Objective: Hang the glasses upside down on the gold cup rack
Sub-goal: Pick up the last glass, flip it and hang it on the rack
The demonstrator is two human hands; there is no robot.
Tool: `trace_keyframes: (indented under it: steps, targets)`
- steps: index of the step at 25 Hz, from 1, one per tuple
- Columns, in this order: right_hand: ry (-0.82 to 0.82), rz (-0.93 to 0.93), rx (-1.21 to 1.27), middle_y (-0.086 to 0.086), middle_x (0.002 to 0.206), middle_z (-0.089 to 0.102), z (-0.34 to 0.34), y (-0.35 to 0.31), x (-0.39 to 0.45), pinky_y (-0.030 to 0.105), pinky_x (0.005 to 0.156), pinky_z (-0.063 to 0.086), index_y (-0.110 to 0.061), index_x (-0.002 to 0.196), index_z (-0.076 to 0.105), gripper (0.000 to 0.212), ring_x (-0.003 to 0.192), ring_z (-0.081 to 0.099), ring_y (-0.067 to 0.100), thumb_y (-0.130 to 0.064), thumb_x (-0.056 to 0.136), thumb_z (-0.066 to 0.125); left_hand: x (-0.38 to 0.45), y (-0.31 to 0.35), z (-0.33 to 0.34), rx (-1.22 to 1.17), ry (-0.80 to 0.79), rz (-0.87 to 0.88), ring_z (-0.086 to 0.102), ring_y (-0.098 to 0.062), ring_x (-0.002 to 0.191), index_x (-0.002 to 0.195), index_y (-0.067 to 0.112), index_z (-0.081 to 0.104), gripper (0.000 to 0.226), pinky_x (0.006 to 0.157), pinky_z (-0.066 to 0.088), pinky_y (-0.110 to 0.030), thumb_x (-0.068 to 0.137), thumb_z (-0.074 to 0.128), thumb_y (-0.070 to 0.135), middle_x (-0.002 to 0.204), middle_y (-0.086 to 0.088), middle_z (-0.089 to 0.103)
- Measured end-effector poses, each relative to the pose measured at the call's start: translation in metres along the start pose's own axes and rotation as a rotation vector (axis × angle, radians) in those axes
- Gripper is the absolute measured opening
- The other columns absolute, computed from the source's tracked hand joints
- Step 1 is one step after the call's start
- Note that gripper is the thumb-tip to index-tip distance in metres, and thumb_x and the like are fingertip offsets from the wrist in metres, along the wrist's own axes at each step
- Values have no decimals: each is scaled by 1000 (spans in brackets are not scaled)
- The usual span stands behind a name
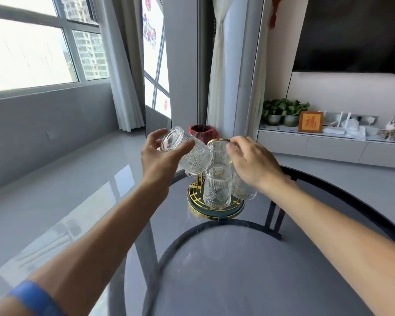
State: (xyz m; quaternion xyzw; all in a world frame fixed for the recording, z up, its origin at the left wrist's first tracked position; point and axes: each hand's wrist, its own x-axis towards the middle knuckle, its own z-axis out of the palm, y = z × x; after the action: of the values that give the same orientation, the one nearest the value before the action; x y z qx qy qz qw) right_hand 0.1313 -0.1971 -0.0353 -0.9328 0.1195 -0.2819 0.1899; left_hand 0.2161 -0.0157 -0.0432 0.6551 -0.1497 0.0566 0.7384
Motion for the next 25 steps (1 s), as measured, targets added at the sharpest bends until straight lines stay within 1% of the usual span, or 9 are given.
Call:
trace_keyframes:
  steps: [2, 4, 6, 9, 13, 15, 18, 21, 25]
  targets:
    - [-113, -37, -155, 3, 143, 48, 13, 1, 23, 43, 96, 40, -19, 133, 44, 43, 121, 49, 28, -41, 100, 27, 20, -10, -1, 131, -12, 86, 63, 11, 87, 119, 25, 62, 68, 69, 47, -5, 59, 93, 30, 106, 11, 65]
    - [-272, -16, -236, 1, 159, 26, 23, 6, 41, 50, 110, 29, -21, 146, 29, 50, 137, 35, 29, -42, 101, 22, 33, -23, 1, 251, -63, 129, 62, -1, 100, 119, 29, 63, 68, 82, 46, -14, 58, 93, 33, 113, 10, 65]
    - [-379, 2, -230, -1, 163, 12, 31, 11, 51, 48, 116, 18, -22, 152, 18, 55, 145, 22, 27, -44, 101, 19, 43, -35, 4, 340, -114, 153, 61, -11, 108, 120, 29, 63, 70, 92, 47, -25, 57, 93, 34, 119, 8, 65]
    - [-312, -43, -238, 5, 156, 32, 35, 12, 55, 42, 110, 26, -16, 146, 32, 52, 137, 36, 29, -41, 102, 22, 49, -49, 8, 426, -174, 204, 59, -16, 114, 120, 31, 64, 65, 98, 47, -35, 60, 91, 35, 122, 3, 66]
    - [-279, -46, -312, 7, 137, 47, 33, 4, 62, 42, 95, 37, -12, 122, 54, 48, 115, 52, 30, -40, 100, 22, 57, -61, 11, 646, -308, 276, 55, -17, 118, 126, 33, 62, 59, 93, 38, -29, 71, 83, 39, 130, -3, 63]
    - [-264, -45, -350, 5, 131, 49, 35, 2, 65, 41, 88, 38, -12, 111, 56, 46, 106, 55, 29, -40, 99, 22, 57, -67, 13, 741, -384, 316, 57, -22, 115, 126, 31, 62, 56, 90, 38, -28, 73, 82, 37, 129, -5, 62]
    - [-251, -53, -370, 6, 133, 47, 36, 5, 62, 39, 83, 35, -12, 114, 55, 44, 108, 54, 30, -38, 99, 24, 54, -79, 15, 827, -427, 338, 58, -23, 110, 124, 30, 63, 53, 86, 37, -27, 74, 81, 34, 126, -7, 62]
    - [-237, -57, -354, 3, 139, 45, 36, 10, 62, 43, 91, 38, -16, 125, 53, 46, 115, 53, 30, -38, 97, 24, 54, -85, 13, 809, -425, 316, 57, -22, 112, 125, 27, 63, 53, 87, 37, -27, 75, 80, 36, 128, -8, 63]
    - [-193, -40, -312, 2, 136, 47, 40, 11, 63, 44, 89, 40, -17, 122, 54, 44, 110, 54, 32, -36, 95, 25, 49, -92, 13, 759, -413, 268, 58, -22, 113, 125, 29, 61, 52, 88, 37, -28, 76, 78, 37, 130, -6, 62]
